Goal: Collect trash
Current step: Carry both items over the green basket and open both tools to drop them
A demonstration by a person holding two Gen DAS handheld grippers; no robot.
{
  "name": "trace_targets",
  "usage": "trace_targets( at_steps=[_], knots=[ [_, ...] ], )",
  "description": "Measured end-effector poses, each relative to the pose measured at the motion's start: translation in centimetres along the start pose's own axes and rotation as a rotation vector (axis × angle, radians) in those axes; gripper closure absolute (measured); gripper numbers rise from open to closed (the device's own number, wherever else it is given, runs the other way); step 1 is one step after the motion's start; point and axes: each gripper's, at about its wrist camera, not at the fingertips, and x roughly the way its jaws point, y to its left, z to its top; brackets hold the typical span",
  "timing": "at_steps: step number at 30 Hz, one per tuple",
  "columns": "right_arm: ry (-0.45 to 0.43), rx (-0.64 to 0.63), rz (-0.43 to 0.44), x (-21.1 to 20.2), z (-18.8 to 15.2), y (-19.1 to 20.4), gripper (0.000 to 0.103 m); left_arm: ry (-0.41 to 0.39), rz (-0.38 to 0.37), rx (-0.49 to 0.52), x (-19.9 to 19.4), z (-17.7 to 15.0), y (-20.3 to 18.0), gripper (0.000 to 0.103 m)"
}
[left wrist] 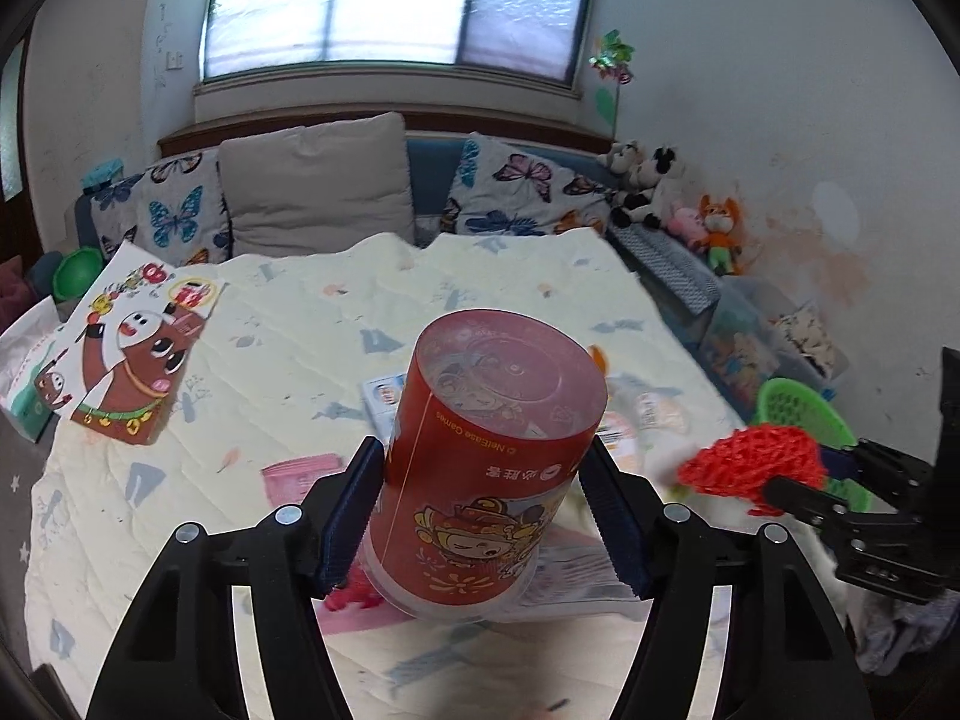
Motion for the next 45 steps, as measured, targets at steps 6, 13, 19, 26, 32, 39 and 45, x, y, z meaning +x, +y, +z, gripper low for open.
trace_targets(
  at_steps=[6, 13, 19, 26, 32, 39, 45],
  knots=[
    [0.003, 0.047, -0.069, -1.1, -1.2, -3.3, 0.05, -0.006, -0.081, 0.016, -0.3, 0.5, -3.2, 0.039],
    [0.024, 0.092, -0.227, -2.0, -3.2, -8.7, 0.05, 0.008, -0.14, 0.055, 0.7, 1.1, -7.5, 0.039],
    [0.057, 0.176, -0.354, -3.0, -5.4, -15.0, 0.05, 0.02, -0.187, 0.076, 1.6, 1.6, -10.6, 0.039],
    [0.122, 0.261, -0.442, -2.6, -7.7, -20.3, 0.048, 0.037, -0.247, 0.098, 3.0, 2.3, -14.8, 0.039],
    [0.147, 0.324, -0.468, -2.4, -9.5, -22.8, 0.038, 0.051, -0.29, 0.124, 4.6, 2.8, -18.6, 0.039],
    [0.137, 0.348, -0.478, -3.7, -10.3, -23.7, 0.031, 0.082, -0.368, 0.15, 6.9, 3.3, -23.4, 0.039],
    [0.103, 0.357, -0.472, -6.1, -10.7, -23.2, 0.028, 0.126, -0.426, 0.171, 9.6, 2.8, -27.9, 0.039]
  ],
)
